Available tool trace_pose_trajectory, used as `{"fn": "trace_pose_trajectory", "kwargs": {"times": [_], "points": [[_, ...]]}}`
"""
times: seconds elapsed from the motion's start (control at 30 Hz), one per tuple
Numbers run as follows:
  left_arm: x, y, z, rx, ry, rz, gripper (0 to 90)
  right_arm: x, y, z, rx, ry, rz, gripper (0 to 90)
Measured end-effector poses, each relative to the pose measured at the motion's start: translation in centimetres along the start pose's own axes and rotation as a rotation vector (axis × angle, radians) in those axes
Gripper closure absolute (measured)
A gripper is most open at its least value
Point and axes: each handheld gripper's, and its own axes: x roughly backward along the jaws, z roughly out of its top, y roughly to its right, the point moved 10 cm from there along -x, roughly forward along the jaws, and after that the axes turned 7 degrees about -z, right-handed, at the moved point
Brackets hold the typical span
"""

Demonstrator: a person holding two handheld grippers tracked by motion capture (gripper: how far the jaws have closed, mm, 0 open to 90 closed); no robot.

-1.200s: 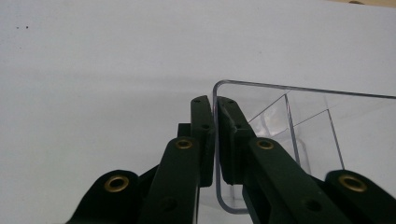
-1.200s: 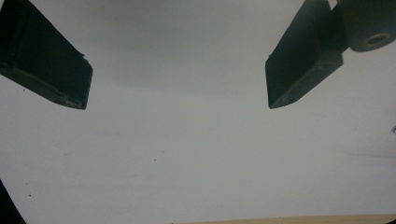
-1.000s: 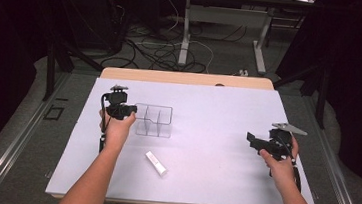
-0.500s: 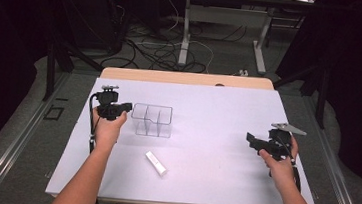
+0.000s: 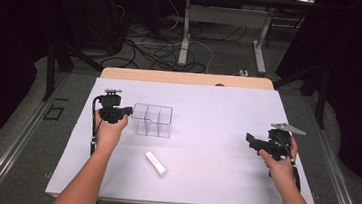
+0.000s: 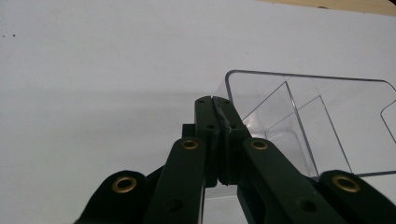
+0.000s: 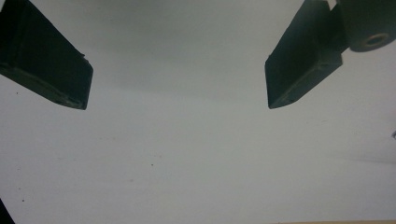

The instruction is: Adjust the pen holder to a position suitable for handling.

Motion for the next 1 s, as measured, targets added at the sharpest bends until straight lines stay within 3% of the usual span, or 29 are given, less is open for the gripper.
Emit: {"fn": "trace_pose_trajectory", "kwargs": {"times": [0.17,0.33,0.57,1.0], "points": [[-0.1,0.0,-0.1,0.013,0.008,-0.006,90.0,-0.1,-0.1,-0.1,0.000,-0.002,0.001,7.1],[-0.3,1.1,-0.4,0.012,0.002,-0.029,90.0,-0.1,-0.2,-0.1,0.000,-0.006,0.004,7.1],[-1.3,3.9,-0.9,-0.009,-0.015,-0.078,90.0,-0.1,-0.3,-0.1,0.006,-0.004,0.003,7.2],[-3.5,7.9,-0.6,-0.051,-0.012,-0.106,90.0,-0.1,-0.4,-0.1,0.011,-0.002,0.008,7.2]]}}
